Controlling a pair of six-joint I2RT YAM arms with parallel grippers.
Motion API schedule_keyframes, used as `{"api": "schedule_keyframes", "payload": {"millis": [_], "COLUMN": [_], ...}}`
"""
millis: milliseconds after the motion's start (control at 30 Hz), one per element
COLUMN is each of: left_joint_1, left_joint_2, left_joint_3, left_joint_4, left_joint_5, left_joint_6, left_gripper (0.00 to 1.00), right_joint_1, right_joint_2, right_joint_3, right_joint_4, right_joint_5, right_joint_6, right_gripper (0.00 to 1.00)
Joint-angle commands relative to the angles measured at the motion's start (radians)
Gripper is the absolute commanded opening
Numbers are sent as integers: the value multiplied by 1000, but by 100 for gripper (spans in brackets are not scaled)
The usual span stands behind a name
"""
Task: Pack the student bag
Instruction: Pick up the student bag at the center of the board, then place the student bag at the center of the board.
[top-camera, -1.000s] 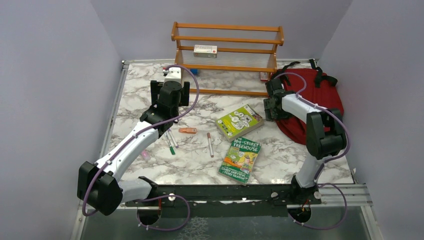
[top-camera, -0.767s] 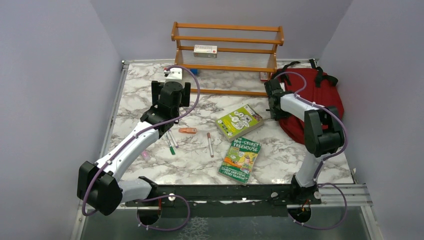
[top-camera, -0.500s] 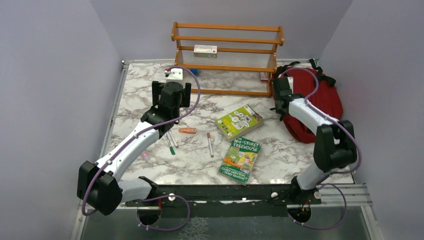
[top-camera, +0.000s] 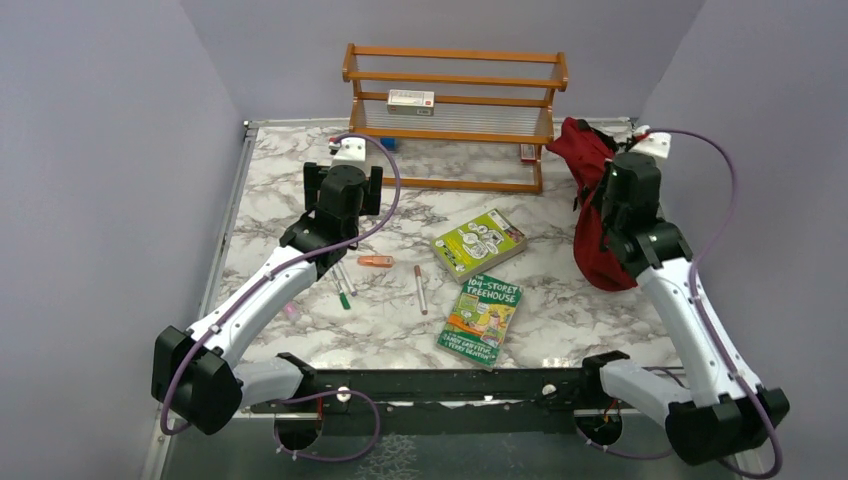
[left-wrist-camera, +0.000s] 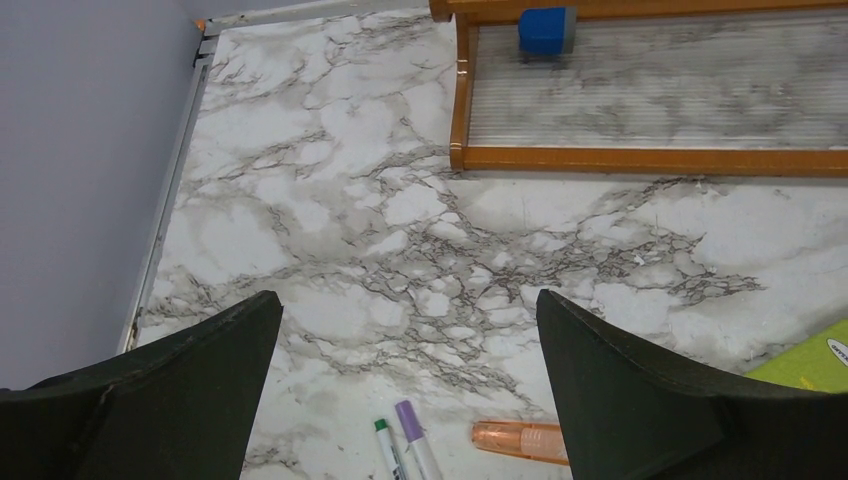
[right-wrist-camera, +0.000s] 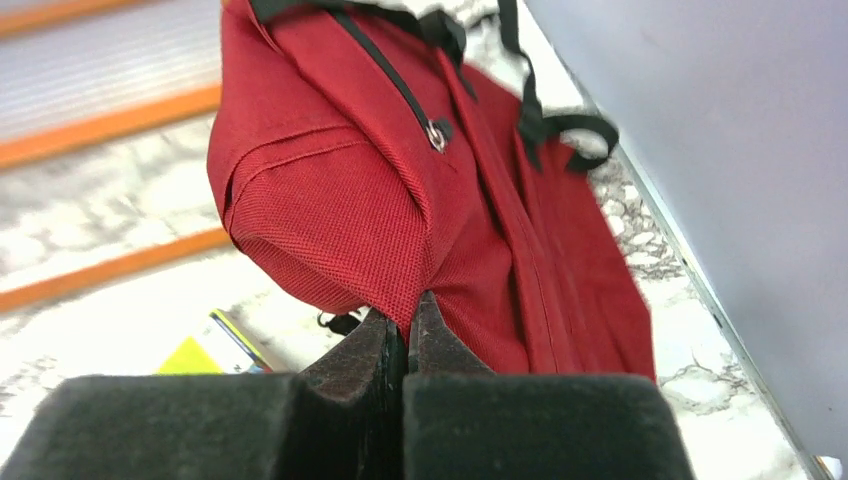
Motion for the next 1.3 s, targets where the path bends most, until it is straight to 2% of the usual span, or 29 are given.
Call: {"api": "schedule_keyframes", "payload": {"millis": [0,133,367,467,633,800,967,1100,1267], "left_joint_1": [-5,-5,-5,-5,-4,-3,-2,-2,0], "left_joint_2": [-29,-31,-53,-75,-128,-175,-191,-192,-195], "left_joint_3": [-4,0,13,0,-33,-59,-68,-68,-67], "left_joint_4": [18,15,15,53,100,87,53,41,33], "left_joint_5": [-9,14,183,290,374,329,266,238,212], "left_joint_6": [-12,-26,-124,-180,-224,-229,-236,-238,-240], "left_gripper": [99,99,99,99,99,99,99,99,99], "right_joint_1": [6,7,6,6,6,8,22,67,189], "right_joint_2": [-127,-156,-170,-141,-103,-35,-2,17,71], "right_joint_3": [66,131,235,300,327,320,264,244,226], "right_joint_4": [114,82,99,102,208,372,535,584,658], "right_joint_5": [23,-62,-461,-690,-994,-1231,-1320,-1314,-1285], "right_joint_6": [36,46,51,79,229,420,576,610,630], "right_gripper": [1,1,1,1,1,1,1,1,1]}}
